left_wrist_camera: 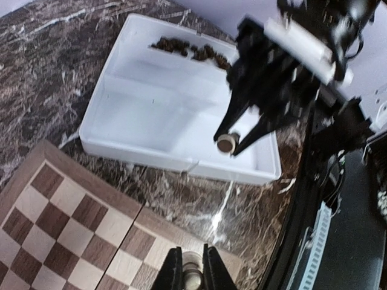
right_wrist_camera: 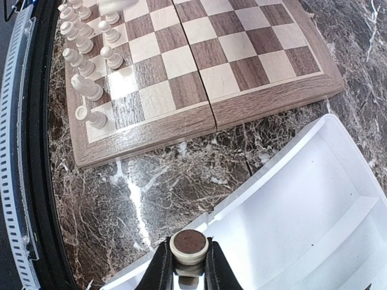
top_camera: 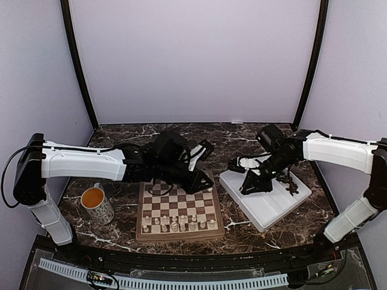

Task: Set up the chess pieces on the board
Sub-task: Pick up the pawn from the chess pile, then place the pawn at g2.

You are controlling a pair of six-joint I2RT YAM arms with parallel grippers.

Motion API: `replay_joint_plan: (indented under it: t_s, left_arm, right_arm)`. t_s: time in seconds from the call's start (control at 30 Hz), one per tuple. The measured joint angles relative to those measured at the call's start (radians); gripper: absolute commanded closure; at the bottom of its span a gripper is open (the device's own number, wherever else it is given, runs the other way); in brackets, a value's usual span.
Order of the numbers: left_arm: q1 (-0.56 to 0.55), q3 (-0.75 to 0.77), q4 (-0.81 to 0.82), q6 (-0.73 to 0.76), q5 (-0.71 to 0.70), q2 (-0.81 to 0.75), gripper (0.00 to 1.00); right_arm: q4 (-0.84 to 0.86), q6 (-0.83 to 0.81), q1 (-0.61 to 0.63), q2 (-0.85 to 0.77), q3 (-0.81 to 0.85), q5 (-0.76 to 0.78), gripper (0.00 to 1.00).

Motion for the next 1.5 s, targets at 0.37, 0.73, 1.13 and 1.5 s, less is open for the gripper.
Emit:
replay_joint_plan:
  t_s: [0.37,0.73,1.13,1.5]
  left_arm:
    - [-0.072,0.030,-0.230,0.155,-0.053,0.077,0.96]
    - [-0.096,0.100,-0.344,0.220,-0.108,0.199,0.96]
    - [-0.101,0.111,-0.357,0.229,-0.106,0.206,0.96]
    - [-0.108,0.111,-0.357,0.228,-0.092,0.222,0.89]
  right_arm:
    - [0.034,0.016,-0.006,0.000,0.000,0.012,0.88]
    - [0.038,0.019,-0.006,0.000,-0.003,0.029,0.88]
    - [0.041,0.019,-0.006,0.000,-0.004,0.031,0.88]
    - [0.041,0.019,-0.006,0.000,-0.004,0.031,0.88]
